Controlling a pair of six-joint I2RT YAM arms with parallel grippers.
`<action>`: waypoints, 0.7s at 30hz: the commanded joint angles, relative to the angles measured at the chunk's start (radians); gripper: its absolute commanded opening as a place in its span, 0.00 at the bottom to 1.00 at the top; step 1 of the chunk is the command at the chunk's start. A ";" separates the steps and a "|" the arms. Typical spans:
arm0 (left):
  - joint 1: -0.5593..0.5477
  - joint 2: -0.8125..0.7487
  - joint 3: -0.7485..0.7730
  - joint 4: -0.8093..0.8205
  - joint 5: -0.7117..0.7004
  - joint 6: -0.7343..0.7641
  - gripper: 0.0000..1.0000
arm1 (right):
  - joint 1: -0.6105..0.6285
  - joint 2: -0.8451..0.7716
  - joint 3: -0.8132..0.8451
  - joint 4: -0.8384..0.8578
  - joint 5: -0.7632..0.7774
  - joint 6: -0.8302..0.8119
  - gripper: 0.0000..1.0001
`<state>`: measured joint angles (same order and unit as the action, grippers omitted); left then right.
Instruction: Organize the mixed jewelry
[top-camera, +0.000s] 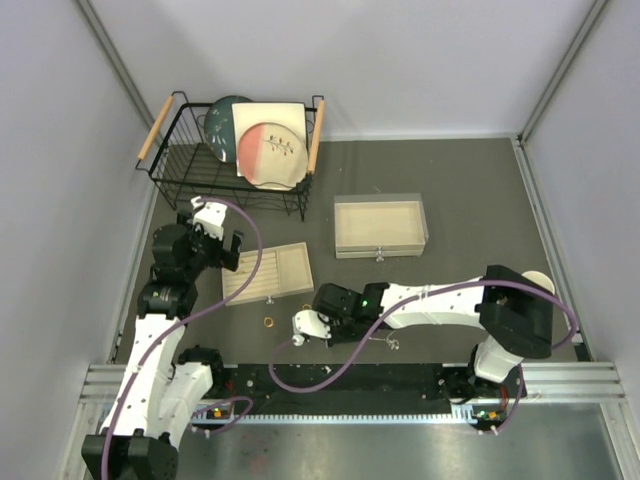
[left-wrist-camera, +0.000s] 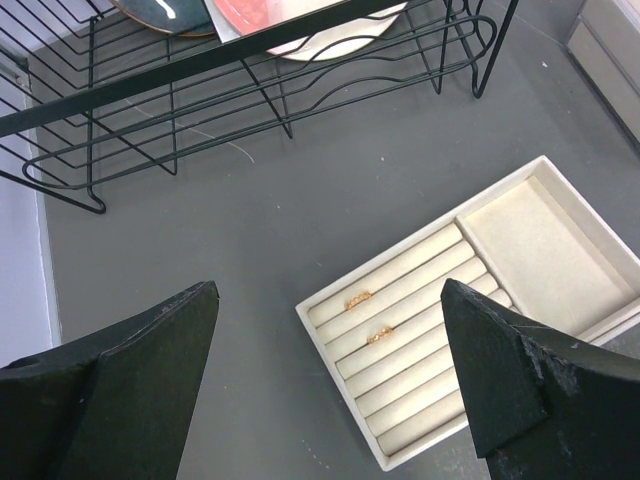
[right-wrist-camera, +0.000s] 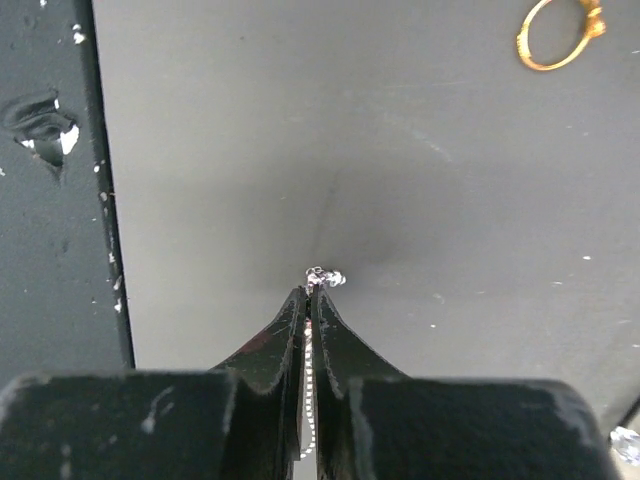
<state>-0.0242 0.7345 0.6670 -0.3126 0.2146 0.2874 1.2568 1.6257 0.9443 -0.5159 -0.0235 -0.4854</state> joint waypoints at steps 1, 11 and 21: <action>0.004 -0.021 -0.014 0.058 -0.023 0.004 0.99 | 0.009 0.008 0.085 0.008 0.049 -0.002 0.00; 0.009 -0.018 -0.004 0.087 -0.081 -0.033 0.99 | 0.007 0.006 0.247 -0.035 0.134 -0.001 0.00; 0.018 -0.023 0.003 0.113 -0.184 -0.073 0.99 | 0.006 0.075 0.395 -0.033 0.215 -0.001 0.00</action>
<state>-0.0135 0.7265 0.6544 -0.2630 0.0875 0.2474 1.2568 1.6672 1.2610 -0.5583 0.1467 -0.4862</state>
